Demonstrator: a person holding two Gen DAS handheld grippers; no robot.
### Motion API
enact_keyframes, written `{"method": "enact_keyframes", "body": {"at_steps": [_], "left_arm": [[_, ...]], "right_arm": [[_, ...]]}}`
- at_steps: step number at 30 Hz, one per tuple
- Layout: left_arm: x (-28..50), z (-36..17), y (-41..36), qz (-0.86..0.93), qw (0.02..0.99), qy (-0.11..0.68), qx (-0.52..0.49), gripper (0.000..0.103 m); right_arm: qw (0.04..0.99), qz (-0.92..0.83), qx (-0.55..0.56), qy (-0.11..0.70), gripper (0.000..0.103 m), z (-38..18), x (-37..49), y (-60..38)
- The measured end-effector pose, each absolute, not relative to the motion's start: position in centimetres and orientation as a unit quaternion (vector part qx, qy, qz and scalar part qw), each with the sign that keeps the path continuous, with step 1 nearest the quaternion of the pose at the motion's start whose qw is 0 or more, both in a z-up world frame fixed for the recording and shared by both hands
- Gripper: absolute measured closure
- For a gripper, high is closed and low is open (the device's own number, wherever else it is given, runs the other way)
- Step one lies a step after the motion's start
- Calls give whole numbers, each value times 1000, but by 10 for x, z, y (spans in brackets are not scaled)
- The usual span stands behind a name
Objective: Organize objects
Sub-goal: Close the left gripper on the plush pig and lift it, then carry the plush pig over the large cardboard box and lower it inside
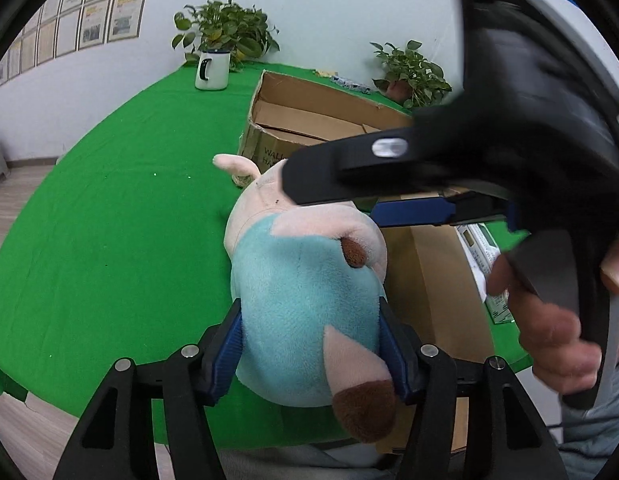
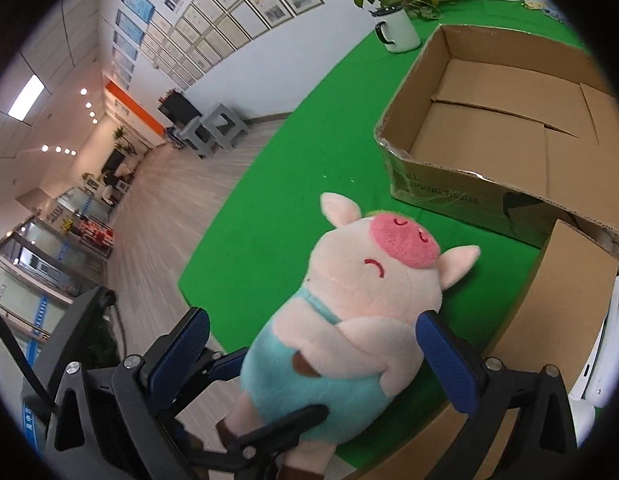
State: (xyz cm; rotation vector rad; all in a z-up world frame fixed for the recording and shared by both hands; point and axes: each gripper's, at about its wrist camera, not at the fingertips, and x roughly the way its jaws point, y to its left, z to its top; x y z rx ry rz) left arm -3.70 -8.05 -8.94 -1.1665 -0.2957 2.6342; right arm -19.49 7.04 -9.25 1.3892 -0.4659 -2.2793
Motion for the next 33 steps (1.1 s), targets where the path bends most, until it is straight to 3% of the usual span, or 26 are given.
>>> {"method": "enact_keyframes", "body": {"at_steps": [7,23,33], "left_arm": [[-31,-97,-85,913,121,-109,-375,45],[-11,-85,-87,939,133,-82,-307,50],[-32,-5,-69,964,148,-50,-216,51]], "right_arm": [[185,-805,550,-125,1,-113,-206,64],[143,-825,533,-122,25,-111,-194,56],[137,-892,418,-104,34,-26,-193,75]]}}
